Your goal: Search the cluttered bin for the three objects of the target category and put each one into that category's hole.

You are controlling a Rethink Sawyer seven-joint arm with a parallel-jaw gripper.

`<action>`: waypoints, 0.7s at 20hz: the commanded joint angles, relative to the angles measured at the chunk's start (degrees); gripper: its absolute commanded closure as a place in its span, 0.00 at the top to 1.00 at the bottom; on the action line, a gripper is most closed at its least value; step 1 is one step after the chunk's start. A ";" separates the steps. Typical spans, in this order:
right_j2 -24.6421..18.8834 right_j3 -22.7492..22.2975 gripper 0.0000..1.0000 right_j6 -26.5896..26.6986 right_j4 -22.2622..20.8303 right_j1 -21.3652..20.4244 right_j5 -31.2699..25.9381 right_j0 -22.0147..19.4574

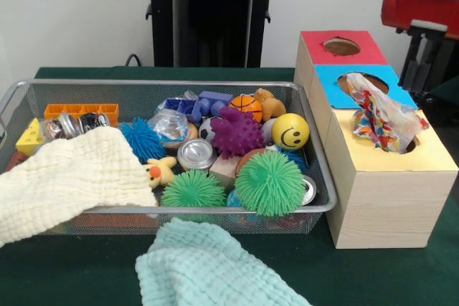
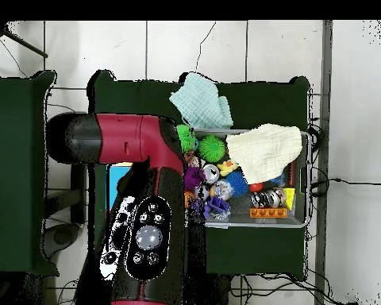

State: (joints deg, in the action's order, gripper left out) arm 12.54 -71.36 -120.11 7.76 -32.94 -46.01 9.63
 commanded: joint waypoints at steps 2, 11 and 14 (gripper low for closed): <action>-5.35 -7.79 0.00 -0.49 -3.11 1.53 2.23 -0.94; -6.38 -10.24 0.00 -1.75 -3.70 4.31 7.47 -1.60; -7.82 -12.87 0.00 -2.06 -3.15 5.53 11.31 -3.04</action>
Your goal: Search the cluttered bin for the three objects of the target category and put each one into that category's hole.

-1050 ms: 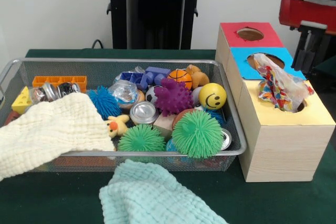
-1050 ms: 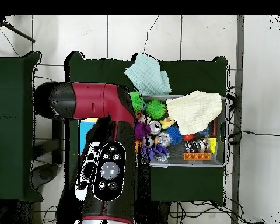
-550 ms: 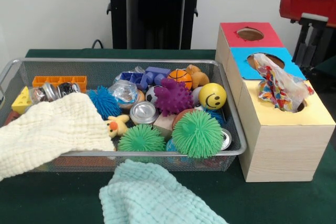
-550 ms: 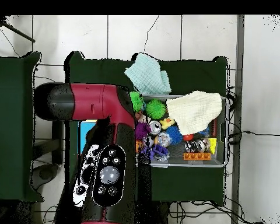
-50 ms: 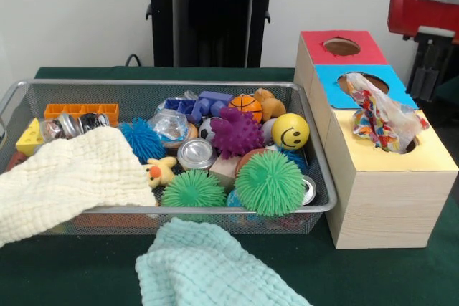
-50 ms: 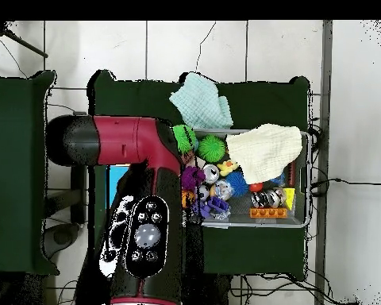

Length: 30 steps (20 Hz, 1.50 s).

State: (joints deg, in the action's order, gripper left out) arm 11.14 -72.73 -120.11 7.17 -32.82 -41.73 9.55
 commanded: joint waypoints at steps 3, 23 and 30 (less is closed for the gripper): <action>-6.30 -12.64 0.00 -3.02 -2.67 6.27 8.41 -3.10; -10.79 -15.90 0.00 -1.65 -2.88 13.07 13.80 -6.95; -13.41 -14.04 0.00 -4.38 -2.61 18.33 22.62 -6.37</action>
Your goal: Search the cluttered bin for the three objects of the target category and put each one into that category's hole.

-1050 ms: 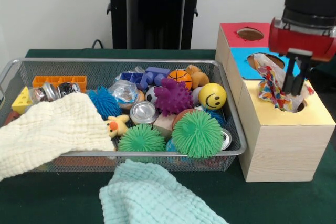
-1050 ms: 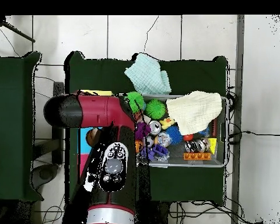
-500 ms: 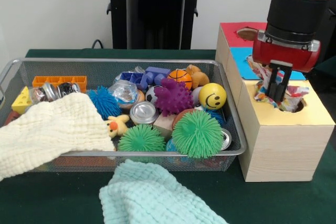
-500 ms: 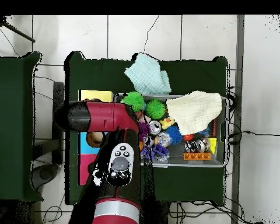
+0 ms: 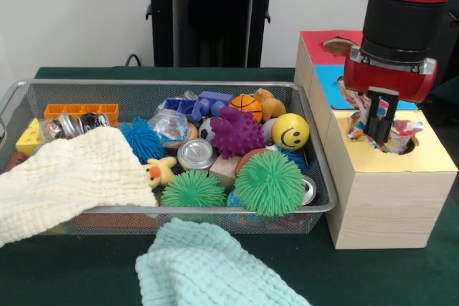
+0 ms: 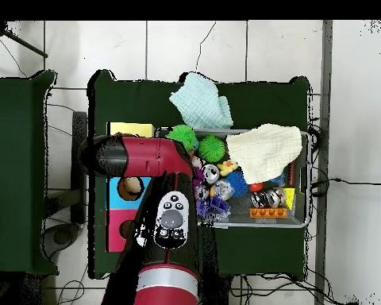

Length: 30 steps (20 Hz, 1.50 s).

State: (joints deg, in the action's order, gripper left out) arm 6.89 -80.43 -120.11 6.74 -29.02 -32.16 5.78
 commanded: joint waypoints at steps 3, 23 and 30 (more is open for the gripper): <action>-9.18 -4.55 0.00 -6.41 -1.32 16.55 14.90 -1.43; 7.14 2.33 0.00 -26.94 23.99 29.55 24.84 19.27; 10.18 0.83 0.00 -21.56 29.58 27.49 17.24 20.91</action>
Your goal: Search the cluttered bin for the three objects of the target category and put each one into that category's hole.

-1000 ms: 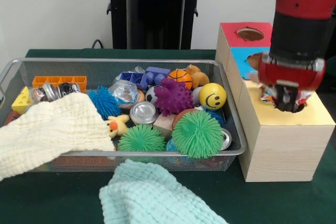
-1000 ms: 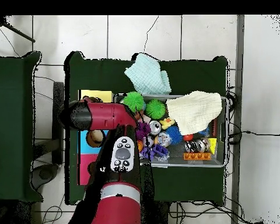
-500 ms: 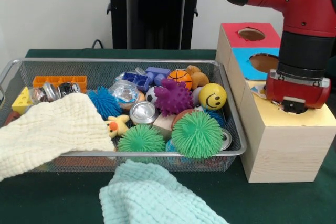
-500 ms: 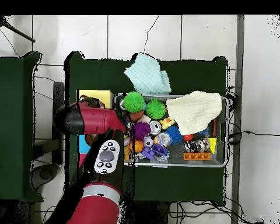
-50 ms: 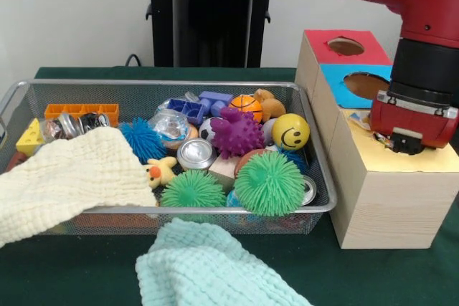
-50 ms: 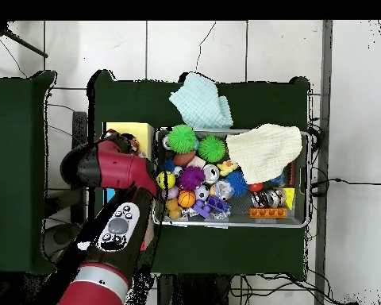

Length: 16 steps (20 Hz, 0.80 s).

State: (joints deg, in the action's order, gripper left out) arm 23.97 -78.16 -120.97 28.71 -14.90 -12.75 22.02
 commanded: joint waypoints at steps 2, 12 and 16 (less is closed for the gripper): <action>-6.41 -2.40 0.00 -17.92 7.30 11.41 -5.40 4.13; -0.79 -2.09 0.00 -12.99 4.27 6.17 -15.24 3.58; -0.01 -2.35 0.00 -12.19 3.66 3.91 -17.44 2.63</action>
State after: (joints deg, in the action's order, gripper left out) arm 28.11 -78.05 -121.29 32.99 -13.20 -15.64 24.51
